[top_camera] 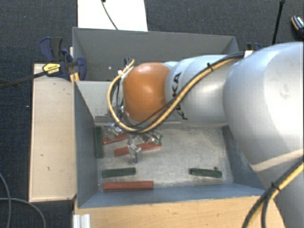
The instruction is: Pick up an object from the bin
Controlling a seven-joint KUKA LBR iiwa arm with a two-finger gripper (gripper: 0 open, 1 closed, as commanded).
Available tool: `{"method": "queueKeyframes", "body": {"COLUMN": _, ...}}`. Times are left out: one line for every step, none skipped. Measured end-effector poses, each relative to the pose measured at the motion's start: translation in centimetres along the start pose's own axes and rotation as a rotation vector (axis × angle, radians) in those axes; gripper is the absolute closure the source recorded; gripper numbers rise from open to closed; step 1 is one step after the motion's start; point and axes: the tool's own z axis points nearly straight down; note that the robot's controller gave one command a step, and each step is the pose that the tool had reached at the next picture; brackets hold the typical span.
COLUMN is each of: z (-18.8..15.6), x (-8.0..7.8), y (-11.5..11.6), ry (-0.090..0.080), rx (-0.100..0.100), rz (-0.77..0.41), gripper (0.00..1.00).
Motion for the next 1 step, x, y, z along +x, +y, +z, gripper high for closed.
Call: {"method": "queueKeyframes", "body": {"z": -0.18, "x": -0.08, "y": -0.05, "ry": -0.002, "rx": 0.000, "rz": 0.008, "gripper": 1.00}}
